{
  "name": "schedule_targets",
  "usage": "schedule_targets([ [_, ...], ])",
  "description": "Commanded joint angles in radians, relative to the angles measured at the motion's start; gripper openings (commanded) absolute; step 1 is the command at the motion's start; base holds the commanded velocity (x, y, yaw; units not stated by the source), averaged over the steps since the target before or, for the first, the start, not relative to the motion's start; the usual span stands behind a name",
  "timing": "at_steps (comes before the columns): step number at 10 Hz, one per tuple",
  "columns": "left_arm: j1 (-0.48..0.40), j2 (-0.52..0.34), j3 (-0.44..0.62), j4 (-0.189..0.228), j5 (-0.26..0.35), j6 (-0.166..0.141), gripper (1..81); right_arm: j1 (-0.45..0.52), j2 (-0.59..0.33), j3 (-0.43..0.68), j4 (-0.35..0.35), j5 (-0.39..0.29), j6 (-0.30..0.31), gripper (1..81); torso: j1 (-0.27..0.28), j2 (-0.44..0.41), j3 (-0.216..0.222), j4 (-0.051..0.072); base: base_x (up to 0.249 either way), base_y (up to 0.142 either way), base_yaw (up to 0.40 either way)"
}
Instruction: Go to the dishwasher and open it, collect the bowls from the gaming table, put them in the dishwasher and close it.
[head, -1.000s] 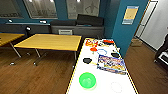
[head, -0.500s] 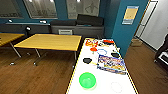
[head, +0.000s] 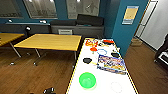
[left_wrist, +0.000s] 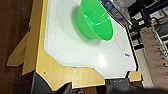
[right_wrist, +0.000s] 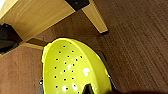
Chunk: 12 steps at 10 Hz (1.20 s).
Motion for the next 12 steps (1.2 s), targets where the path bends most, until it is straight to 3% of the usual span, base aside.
schedule_targets([
  [1, -0.137, -0.013, -0.111, -0.053, -0.022, -0.203, 81.1, 0.03, -0.053, -0.003, -0.026, -0.031, 0.003, 1.0, 0.0, 0.0, 0.0, 0.0, 0.0, 0.0, 0.0],
  [2, -0.141, -0.007, -0.147, -0.053, -0.069, -0.28, 81.1, 0.034, -0.05, 0.0, -0.026, -0.031, 0.003, 1.0, 0.0, 0.0, 0.0, 0.0, 0.0, 0.0, 0.0],
  [3, -0.161, 0.002, -0.169, -0.051, -0.077, -0.299, 81.1, 0.034, -0.05, 0.006, -0.031, -0.031, 0.003, 1.0, 0.0, 0.0, 0.0, 0.0, 0.0, 0.0, 0.0],
  [10, -0.264, 0.158, -0.362, -0.053, -0.056, -0.306, 81.1, 0.05, -0.032, 0.006, -0.035, -0.039, 0.003, 1.0, 0.0, 0.0, -0.001, 0.0, 0.0, 0.0, 0.0],
  [12, -0.269, 0.237, -0.453, -0.045, -0.002, -0.306, 81.1, 0.05, -0.025, 0.006, -0.035, -0.039, 0.003, 1.0, 0.0, 0.0, -0.001, 0.0, 0.0, 0.0, 0.0],
])
